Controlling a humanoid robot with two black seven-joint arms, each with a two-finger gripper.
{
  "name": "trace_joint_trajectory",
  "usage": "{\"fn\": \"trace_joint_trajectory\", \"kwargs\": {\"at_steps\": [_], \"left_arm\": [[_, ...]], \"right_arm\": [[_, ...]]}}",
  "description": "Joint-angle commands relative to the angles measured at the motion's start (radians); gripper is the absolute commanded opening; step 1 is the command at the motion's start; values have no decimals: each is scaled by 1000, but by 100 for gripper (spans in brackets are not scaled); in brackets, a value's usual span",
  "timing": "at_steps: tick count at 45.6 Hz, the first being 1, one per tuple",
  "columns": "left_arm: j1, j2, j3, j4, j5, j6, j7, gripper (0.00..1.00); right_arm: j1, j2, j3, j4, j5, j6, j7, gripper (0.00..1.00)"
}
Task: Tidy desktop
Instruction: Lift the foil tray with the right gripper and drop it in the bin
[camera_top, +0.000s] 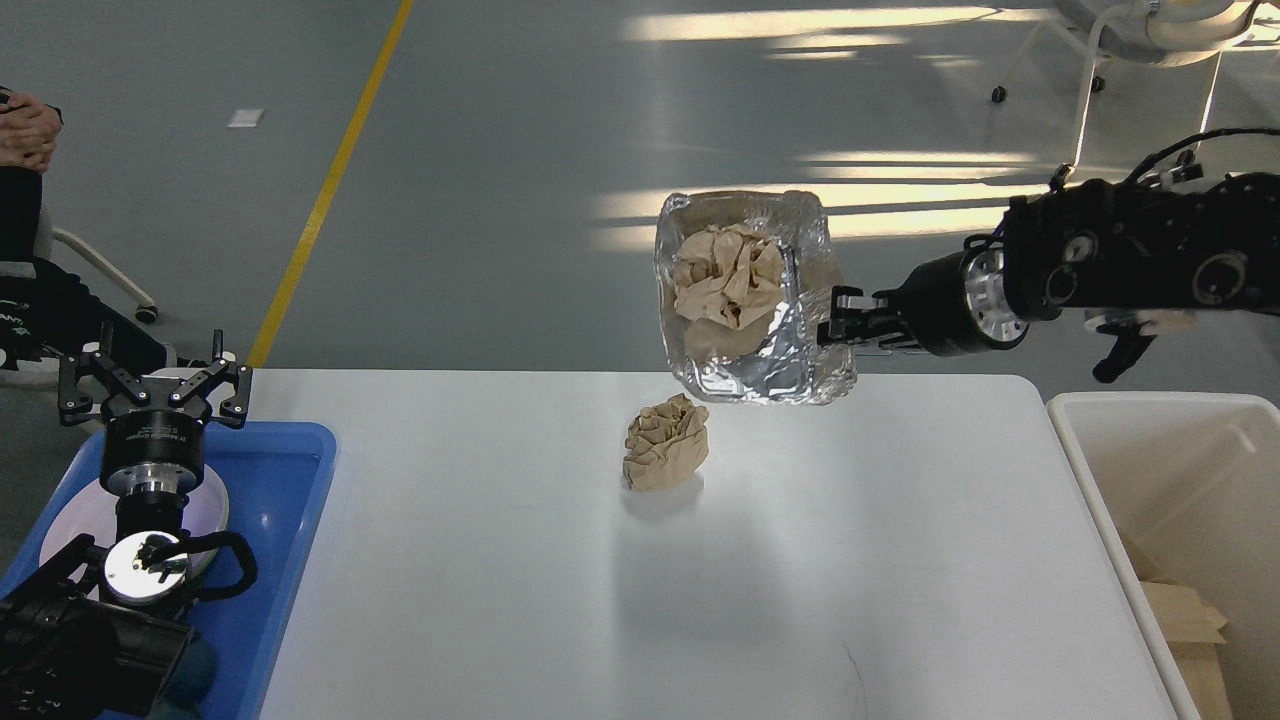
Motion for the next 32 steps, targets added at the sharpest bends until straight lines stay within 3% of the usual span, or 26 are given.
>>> {"fn": "trace_joint_trajectory", "kwargs": {"at_steps": [1, 8, 21, 32], "left_arm": [[-1, 0, 0, 1, 0, 0, 0, 96], [0, 0, 0, 1, 0, 0, 0, 96], [0, 0, 0, 1, 0, 0, 0, 96], [0, 0, 0, 1, 0, 0, 0, 96]], "right_arm": [[23, -76, 12, -29, 1, 53, 0, 0], [-49, -131, -11, -120, 21, 36, -5, 0], [-486, -171, -4, -500, 237, 18, -8, 0], [-730, -272, 70, -609, 432, -145, -8, 0]]}}
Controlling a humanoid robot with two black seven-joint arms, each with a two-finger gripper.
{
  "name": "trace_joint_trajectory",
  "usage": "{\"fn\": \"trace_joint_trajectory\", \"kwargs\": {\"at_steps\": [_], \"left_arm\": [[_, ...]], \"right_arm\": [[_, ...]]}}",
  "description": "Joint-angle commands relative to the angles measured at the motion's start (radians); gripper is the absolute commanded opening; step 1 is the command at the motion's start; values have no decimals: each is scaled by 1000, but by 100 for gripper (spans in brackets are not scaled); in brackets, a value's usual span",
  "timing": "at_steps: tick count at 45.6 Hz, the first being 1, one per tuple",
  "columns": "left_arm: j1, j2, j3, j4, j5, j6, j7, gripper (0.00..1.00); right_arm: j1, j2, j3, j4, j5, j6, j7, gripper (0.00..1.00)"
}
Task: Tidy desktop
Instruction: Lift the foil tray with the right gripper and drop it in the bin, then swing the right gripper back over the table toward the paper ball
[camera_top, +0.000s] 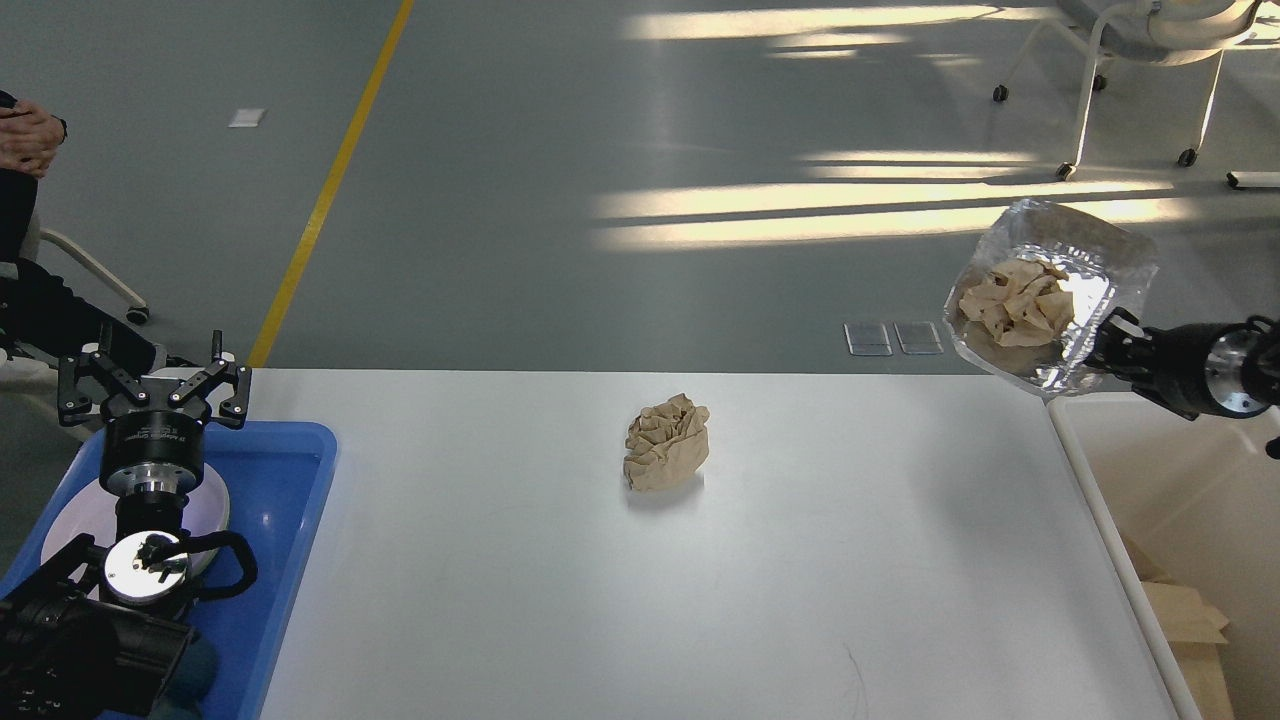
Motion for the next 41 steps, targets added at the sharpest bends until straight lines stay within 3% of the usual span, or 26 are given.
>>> {"fn": "trace_joint_trajectory", "kwargs": {"at_steps": [1, 8, 17, 19, 22, 23, 35, 41], "left_arm": [[0, 0, 0, 1, 0, 0, 0, 96], [0, 0, 0, -1, 0, 0, 0, 96], [0, 0, 0, 1, 0, 0, 0, 96], [0, 0, 0, -1, 0, 0, 0, 96], [0, 0, 0, 1, 0, 0, 0, 96], [0, 0, 0, 1, 0, 0, 0, 96], [0, 0, 0, 1, 0, 0, 0, 96], [0, 0, 0, 1, 0, 0, 0, 96]], "right_arm": [[-116, -51, 35, -26, 76, -102, 0, 0], [-237, -59, 65, -65, 80, -188, -3, 0], [-364, -56, 73, -122, 79, -194, -6, 0], [-383, -50, 73, -140, 79, -194, -8, 27], [-400, -50, 81, -174, 77, -197, -6, 86], [-401, -50, 88, -184, 79, -199, -6, 100], [-404, -19, 134, -180, 77, -189, -8, 100], [-268, 10, 121, -168, 77, -177, -6, 100]]}}
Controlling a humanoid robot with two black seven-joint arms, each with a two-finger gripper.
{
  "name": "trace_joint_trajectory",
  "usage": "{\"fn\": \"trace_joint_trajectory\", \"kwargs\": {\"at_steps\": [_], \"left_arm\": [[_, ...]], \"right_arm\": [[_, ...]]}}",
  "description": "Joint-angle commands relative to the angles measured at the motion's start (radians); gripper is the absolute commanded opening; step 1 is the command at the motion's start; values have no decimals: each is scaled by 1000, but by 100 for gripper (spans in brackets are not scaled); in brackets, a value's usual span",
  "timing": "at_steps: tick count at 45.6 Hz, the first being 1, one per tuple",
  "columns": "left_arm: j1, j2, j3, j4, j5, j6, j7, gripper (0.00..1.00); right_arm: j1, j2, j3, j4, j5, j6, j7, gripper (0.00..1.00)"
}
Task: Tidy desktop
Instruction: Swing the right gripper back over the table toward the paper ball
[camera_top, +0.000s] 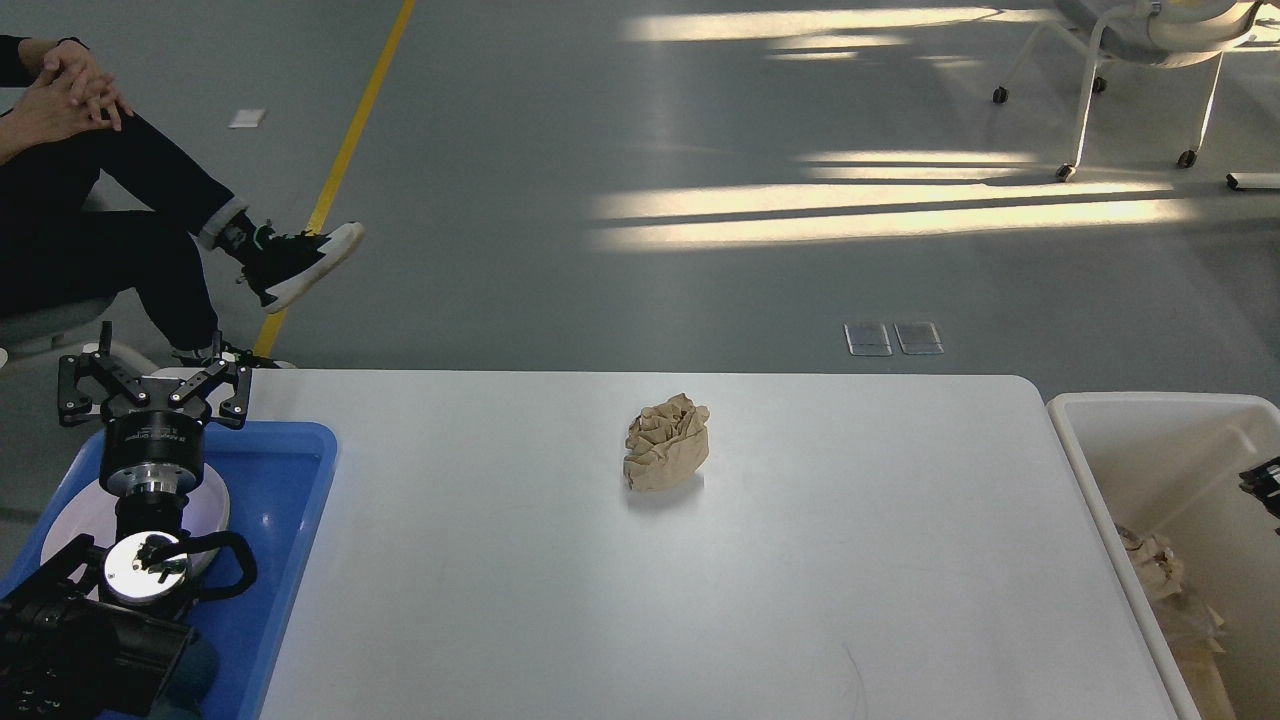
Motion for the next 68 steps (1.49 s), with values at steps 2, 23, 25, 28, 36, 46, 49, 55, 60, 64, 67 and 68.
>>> {"fn": "trace_joint_trajectory", "kwargs": {"at_steps": [2, 23, 25, 28, 36, 46, 49, 55, 60, 64, 67, 68], "left_arm": [[0, 0, 0, -1, 0, 0, 0, 96], [0, 0, 0, 0, 0, 0, 0, 96], [0, 0, 0, -1, 1, 0, 0, 96], [0, 0, 0, 0, 0, 0, 0, 96], [0, 0, 0, 0, 0, 0, 0, 96], [-1, 0, 0, -1, 0, 0, 0, 96], [0, 0, 0, 0, 0, 0, 0, 96], [0, 0, 0, -1, 0, 0, 0, 96], [0, 0, 0, 0, 0, 0, 0, 96], [-1, 0, 0, 0, 0, 0, 0, 96], [0, 0, 0, 0, 0, 0, 0, 96], [0, 0, 0, -1, 0, 0, 0, 96]], "right_arm": [[169, 28, -19, 31, 0, 14, 1, 100], [709, 443, -430, 304, 1, 159, -2, 100], [766, 470, -441, 344, 3, 213, 0, 100], [847, 499, -436, 393, 3, 285, 0, 100], [1025, 559, -430, 445, 3, 483, 1, 100], [1245, 592, -416, 514, 3, 751, 1, 100], [1271, 589, -389, 533, 3, 776, 1, 100], [1213, 594, -356, 534, 1, 762, 1, 100], [1073, 609, -347, 511, 3, 716, 1, 100], [963, 661, -341, 485, 3, 626, 0, 100], [897, 686, -341, 478, 3, 555, -2, 100], [880, 690, -341, 476, 3, 535, -2, 100]]}}
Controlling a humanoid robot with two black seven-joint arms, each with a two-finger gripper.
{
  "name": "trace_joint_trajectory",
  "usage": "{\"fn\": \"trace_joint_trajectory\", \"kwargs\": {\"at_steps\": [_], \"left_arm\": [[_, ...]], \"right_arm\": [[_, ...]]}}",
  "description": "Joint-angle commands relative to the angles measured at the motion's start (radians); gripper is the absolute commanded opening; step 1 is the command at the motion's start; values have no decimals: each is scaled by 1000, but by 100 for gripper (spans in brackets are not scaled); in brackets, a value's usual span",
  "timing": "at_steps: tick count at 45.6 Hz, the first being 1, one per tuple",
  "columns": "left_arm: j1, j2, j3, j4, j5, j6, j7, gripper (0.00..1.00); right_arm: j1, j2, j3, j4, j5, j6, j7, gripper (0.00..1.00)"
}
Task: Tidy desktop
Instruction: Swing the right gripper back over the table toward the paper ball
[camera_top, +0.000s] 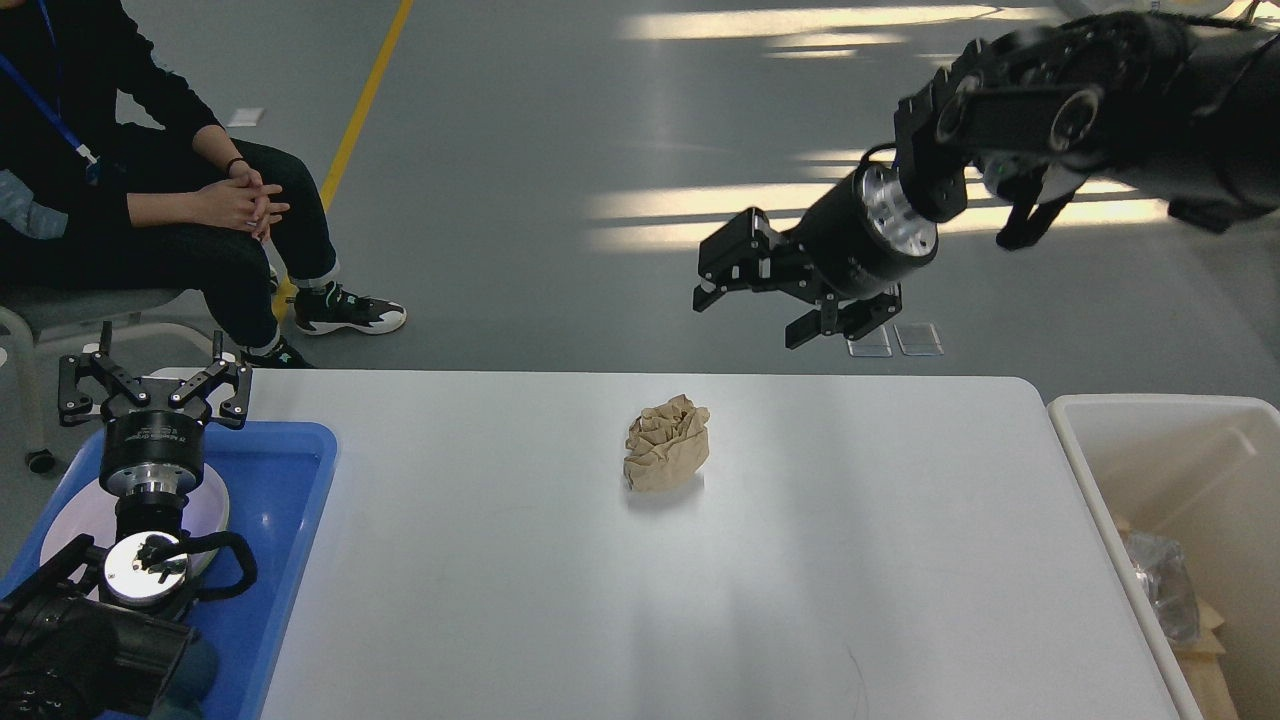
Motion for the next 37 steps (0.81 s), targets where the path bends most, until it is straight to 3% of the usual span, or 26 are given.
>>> {"fn": "trace_joint_trajectory", "kwargs": {"at_steps": [1, 9, 21, 29, 37], "left_arm": [[0, 0, 0, -1, 0, 0, 0, 96], [0, 0, 0, 0, 0, 0, 0, 96], [-1, 0, 0, -1, 1, 0, 0, 96], [0, 0, 0, 0, 0, 0, 0, 96], [0, 0, 0, 0, 0, 0, 0, 96]], "right_arm": [[-125, 42, 3, -17, 1, -128, -1, 100], [-310, 53, 134, -99, 45, -296, -7, 100], [-477, 117, 155, -301, 45, -342, -21, 100], [-565, 166, 154, -375, 45, -488, -23, 100], [-642, 189, 148, -453, 43, -513, -23, 100]]}}
